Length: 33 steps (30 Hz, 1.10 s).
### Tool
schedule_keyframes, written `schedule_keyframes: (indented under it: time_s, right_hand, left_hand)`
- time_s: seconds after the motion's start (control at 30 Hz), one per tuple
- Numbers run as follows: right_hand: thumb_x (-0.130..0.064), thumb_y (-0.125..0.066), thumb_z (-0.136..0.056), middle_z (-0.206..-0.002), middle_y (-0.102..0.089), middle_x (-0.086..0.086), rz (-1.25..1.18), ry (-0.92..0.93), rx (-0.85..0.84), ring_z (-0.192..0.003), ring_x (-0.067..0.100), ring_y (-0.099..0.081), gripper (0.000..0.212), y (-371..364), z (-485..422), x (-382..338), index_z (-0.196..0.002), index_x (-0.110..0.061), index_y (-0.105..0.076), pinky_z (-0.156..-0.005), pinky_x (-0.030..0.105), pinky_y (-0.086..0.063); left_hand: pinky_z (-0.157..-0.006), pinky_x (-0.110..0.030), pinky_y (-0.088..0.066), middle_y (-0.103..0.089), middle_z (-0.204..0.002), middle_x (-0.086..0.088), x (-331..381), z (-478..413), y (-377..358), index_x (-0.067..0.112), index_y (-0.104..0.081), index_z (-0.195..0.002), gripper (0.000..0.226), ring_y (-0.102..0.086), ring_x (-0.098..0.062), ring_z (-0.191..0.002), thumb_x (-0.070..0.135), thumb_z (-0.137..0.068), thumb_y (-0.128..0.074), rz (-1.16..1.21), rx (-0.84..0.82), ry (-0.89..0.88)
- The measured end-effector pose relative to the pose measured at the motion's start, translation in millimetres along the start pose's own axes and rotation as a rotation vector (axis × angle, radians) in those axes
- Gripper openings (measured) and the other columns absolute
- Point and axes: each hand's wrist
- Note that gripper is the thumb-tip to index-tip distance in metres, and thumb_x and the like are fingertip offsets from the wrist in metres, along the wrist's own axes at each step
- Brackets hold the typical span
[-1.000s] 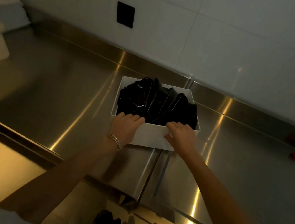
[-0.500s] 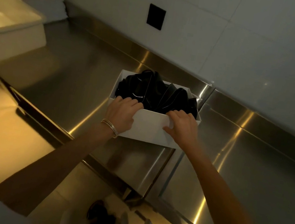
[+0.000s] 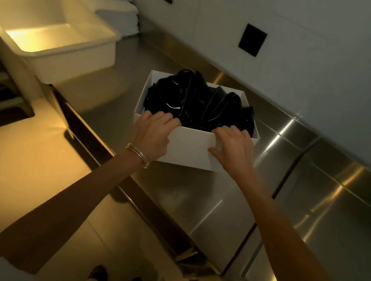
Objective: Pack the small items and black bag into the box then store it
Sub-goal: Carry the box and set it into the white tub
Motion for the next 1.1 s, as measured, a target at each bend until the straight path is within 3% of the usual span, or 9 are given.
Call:
schedule_keyframes:
  time_s: [0.4,0.57,0.7,1.0,1.1]
  right_hand:
    - [-0.022,-0.085,-0.054,-0.078,-0.069,0.002,0.005,0.072,0.125,-0.072,0.023,-0.063,0.039,-29.1,-99.0,-128.3,-0.086,-0.014,-0.065,-0.062,0.029,-0.044]
    - [-0.023,-0.085,-0.056,-0.079,-0.069,0.002,0.024,0.130,0.191,-0.073,0.023,-0.063,0.038,-34.7,-130.0,-169.9,-0.086,-0.014,-0.065,-0.065,0.024,-0.028]
    - [-0.023,-0.084,-0.060,-0.083,-0.070,0.003,-0.019,0.159,0.204,-0.077,0.024,-0.063,0.037,-38.4,-151.8,-199.3,-0.089,-0.013,-0.065,-0.065,0.029,-0.042]
    - [-0.020,-0.082,-0.060,-0.079,-0.067,0.002,-0.082,0.207,0.202,-0.075,0.022,-0.059,0.033,-71.8,-222.6,-240.1,-0.084,-0.014,-0.061,-0.066,0.027,-0.030]
    - [-0.018,-0.082,-0.061,-0.079,-0.066,0.004,-0.114,0.232,0.208,-0.075,0.023,-0.058,0.031,-84.3,-250.9,-245.6,-0.083,-0.013,-0.061,-0.065,0.030,-0.037]
  left_hand:
    - [-0.065,-0.031,-0.040,-0.063,-0.083,-0.008,-145.5,25.4,58.5,0.008,-0.063,-0.094,0.043,-0.059,-0.028,-0.075,0.002,-0.055,-0.080,-0.098,0.062,0.044]
    - [-0.065,-0.033,-0.042,-0.064,-0.083,-0.010,-192.2,36.9,78.0,0.007,-0.063,-0.093,0.043,-0.060,-0.029,-0.075,0.004,-0.054,-0.082,-0.114,0.102,0.067]
    - [-0.066,-0.034,-0.043,-0.064,-0.085,-0.010,-224.0,42.4,91.2,0.007,-0.063,-0.094,0.044,-0.060,-0.030,-0.077,0.005,-0.055,-0.083,-0.139,0.109,0.096]
    - [-0.065,-0.034,-0.043,-0.064,-0.084,-0.011,-292.1,38.1,101.9,0.007,-0.063,-0.092,0.043,-0.060,-0.030,-0.075,0.002,-0.053,-0.081,-0.214,0.136,0.174]
    - [-0.065,-0.034,-0.041,-0.063,-0.084,-0.010,-315.4,26.5,98.0,0.008,-0.062,-0.092,0.043,-0.059,-0.029,-0.076,0.003,-0.055,-0.081,-0.246,0.135,0.196]
Point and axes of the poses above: each hand's wrist, its own z-axis away from the middle knuckle, its own y-axis out of the back of the hand, x = y × z
